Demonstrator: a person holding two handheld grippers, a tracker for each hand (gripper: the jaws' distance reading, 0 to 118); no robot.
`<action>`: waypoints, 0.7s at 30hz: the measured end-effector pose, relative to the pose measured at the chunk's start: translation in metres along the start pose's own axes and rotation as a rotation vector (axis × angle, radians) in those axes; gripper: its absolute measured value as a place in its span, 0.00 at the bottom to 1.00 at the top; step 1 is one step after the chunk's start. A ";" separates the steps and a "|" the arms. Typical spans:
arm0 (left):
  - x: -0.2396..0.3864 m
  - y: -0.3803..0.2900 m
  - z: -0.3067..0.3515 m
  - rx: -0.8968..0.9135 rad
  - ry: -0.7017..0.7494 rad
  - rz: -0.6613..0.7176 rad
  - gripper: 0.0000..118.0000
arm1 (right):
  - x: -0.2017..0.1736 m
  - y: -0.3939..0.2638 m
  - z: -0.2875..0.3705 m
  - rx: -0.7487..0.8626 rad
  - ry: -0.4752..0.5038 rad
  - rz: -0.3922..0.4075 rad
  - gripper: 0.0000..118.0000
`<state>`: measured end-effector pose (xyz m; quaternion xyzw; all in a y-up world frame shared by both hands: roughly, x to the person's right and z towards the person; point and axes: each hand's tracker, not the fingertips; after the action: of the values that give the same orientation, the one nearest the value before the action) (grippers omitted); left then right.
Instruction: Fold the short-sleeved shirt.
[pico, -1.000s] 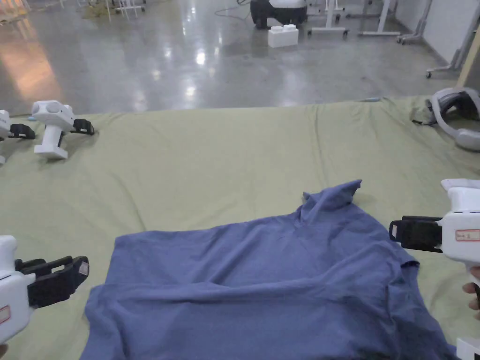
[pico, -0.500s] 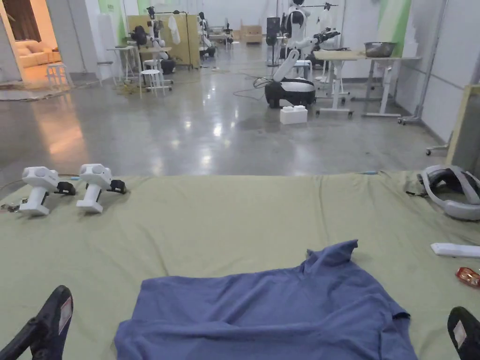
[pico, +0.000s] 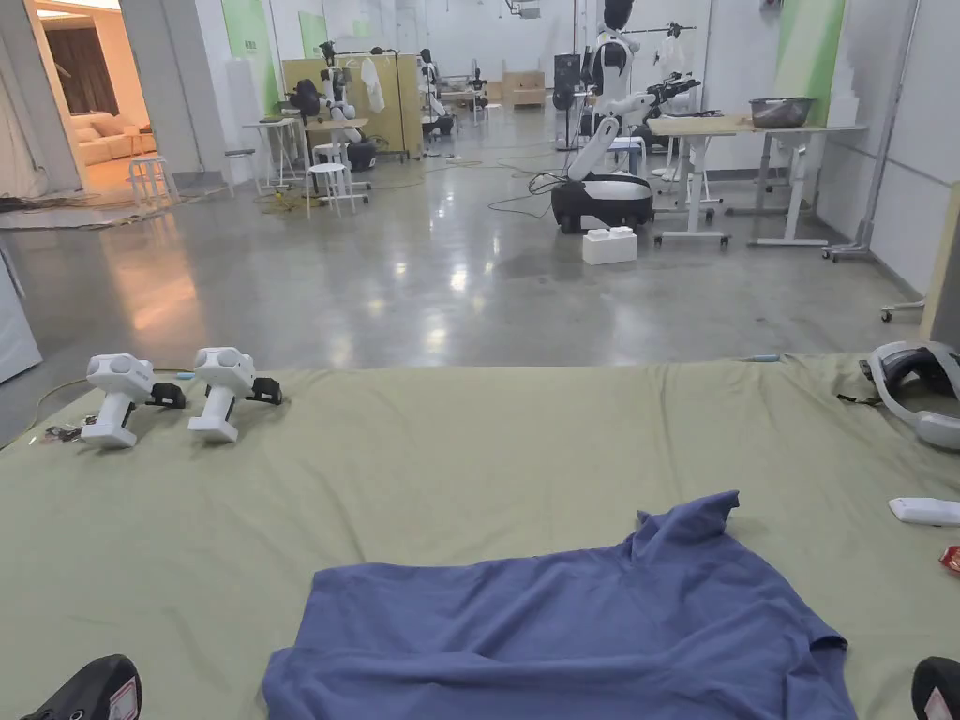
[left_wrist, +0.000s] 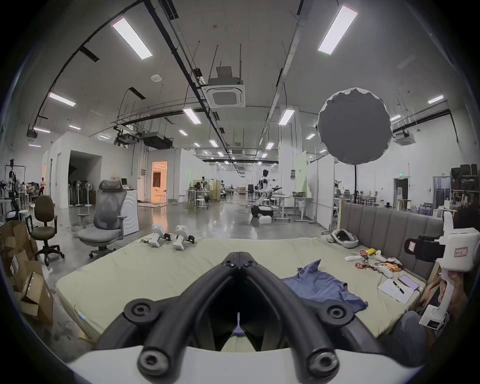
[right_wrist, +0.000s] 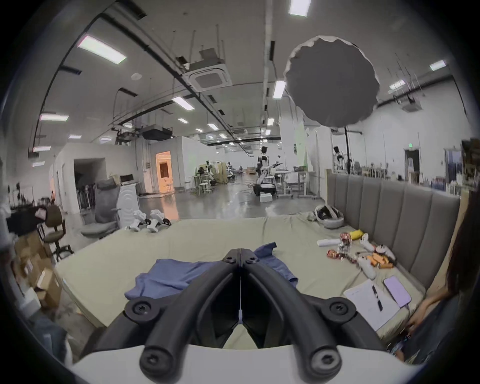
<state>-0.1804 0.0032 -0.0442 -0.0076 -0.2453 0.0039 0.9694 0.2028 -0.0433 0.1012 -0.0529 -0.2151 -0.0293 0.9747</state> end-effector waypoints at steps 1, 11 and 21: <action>0.000 -0.002 -0.002 -0.004 -0.003 -0.001 0.01 | -0.005 -0.002 0.000 -0.012 0.013 0.004 0.02; -0.045 -0.075 -0.114 -0.371 -0.093 0.060 0.65 | -0.013 -0.019 -0.016 -0.074 0.064 0.047 0.02; -0.106 -0.231 -0.293 -0.843 -0.013 0.305 0.61 | 0.021 -0.050 -0.037 -0.264 -0.013 0.012 0.02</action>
<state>-0.1334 -0.2327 -0.3485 -0.4381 -0.2278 0.0463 0.8684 0.2331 -0.0983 0.0807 -0.1822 -0.2154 -0.0512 0.9580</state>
